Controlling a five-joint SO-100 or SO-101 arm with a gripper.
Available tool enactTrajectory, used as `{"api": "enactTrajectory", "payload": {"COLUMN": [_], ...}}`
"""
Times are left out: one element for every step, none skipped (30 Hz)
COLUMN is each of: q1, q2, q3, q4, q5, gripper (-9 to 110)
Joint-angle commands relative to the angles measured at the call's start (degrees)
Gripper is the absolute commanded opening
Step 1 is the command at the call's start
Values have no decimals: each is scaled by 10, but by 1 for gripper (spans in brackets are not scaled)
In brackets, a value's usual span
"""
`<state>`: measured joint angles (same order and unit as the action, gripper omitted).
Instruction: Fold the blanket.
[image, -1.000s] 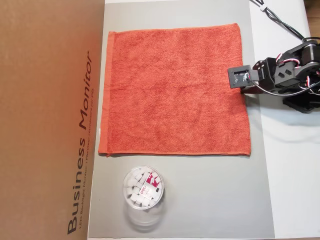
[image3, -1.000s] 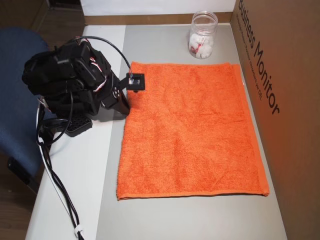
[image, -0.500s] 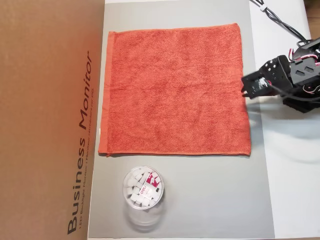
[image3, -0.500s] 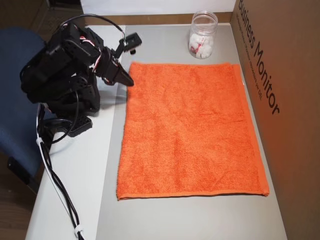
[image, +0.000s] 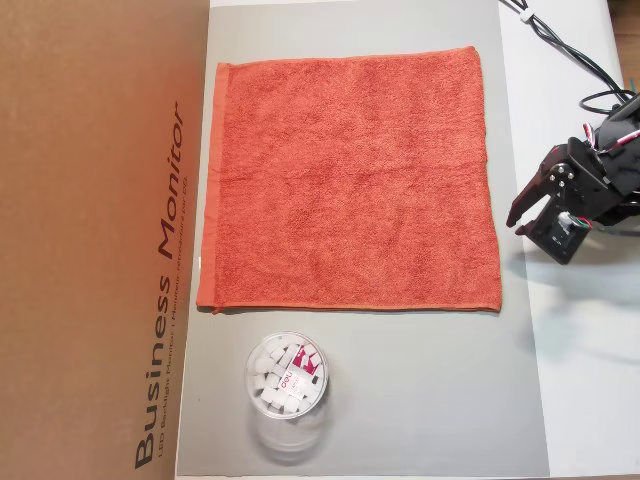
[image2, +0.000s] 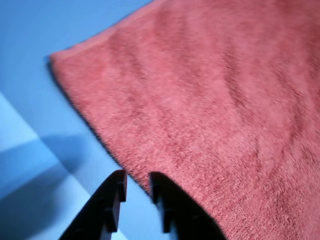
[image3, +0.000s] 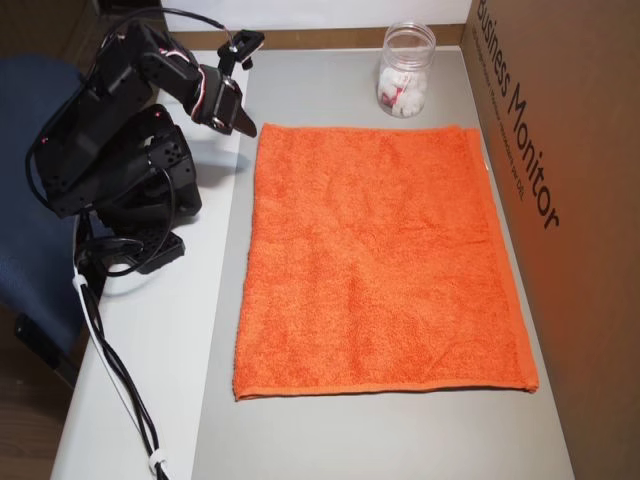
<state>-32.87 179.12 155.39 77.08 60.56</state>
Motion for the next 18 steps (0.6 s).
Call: {"api": "enactTrajectory", "payload": {"q1": [-37,-48,-61,-72,-83,-93,-103,-111,-118,-124,-130,-136,-142,-148,-153,-157,-162,-167], "q2": [-69,-83,-97,-109,-120,-128,-136,-145,-154,-158,-164,-171,-180,-191,-203,-216,-229,-243], "q3": [-53,-60,-65,-69,-72,-75,-76,-76,-74,-69,-65,-63,-59,-55,-52,-50,-50,-50], "q4": [-8,-8,-8,-8,-8,-8,-9,-14,-25,-40,-58,-76,-94,-112,-129,-143,-156,-168], "q5": [2,2,-3,-3,-3,-3,-3,-3,-3,-3,-4,-4,-4,-4,-4,-4,-4,-4], "gripper": [9,10,11,12,12,12,12,12,12,12,12,12,12,12,12,12,13,15]}}
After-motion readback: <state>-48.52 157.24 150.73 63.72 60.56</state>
